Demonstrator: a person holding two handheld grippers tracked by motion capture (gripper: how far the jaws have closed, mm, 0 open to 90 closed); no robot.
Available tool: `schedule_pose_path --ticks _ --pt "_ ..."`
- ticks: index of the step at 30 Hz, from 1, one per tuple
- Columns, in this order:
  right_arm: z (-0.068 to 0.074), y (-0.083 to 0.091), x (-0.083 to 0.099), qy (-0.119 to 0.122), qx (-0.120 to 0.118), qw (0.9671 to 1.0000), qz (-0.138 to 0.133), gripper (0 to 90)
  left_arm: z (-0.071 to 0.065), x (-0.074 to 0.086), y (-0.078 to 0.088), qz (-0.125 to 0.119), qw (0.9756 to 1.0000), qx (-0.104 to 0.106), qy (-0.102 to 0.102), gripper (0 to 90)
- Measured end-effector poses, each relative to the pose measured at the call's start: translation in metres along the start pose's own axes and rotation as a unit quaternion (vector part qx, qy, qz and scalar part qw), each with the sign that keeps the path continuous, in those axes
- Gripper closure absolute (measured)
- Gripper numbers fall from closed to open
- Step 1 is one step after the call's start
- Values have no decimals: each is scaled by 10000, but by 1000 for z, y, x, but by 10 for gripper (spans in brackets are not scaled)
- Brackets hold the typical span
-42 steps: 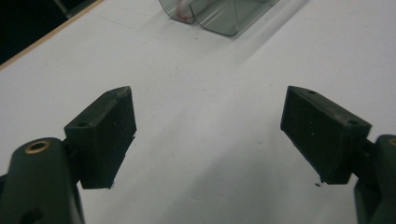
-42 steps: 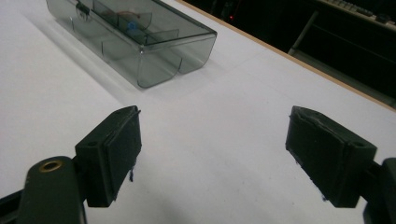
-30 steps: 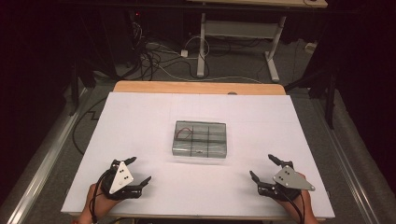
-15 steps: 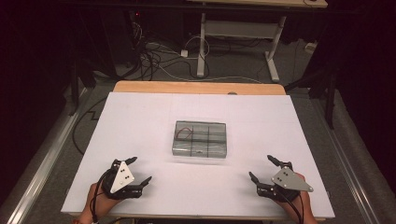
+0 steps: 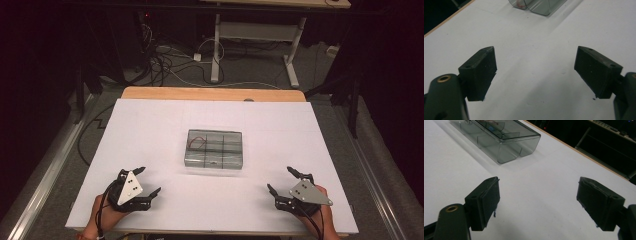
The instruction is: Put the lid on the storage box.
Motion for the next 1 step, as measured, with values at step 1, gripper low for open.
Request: schedule_pose_path --ticks 1 --pt "-1 0 0 1 40 10000 -9 191 0 0 0 17 10000 -5 0 172"
Point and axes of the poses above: each handheld gripper's, and its own axes: y roughly backward along the jaws, x roughly out of its underside, z roughly to its left, the point moved 7 cm from there along -y, roughly forward along the jaws, and after that the axes turned 2 degrees about -x, right-handed, at the moved point
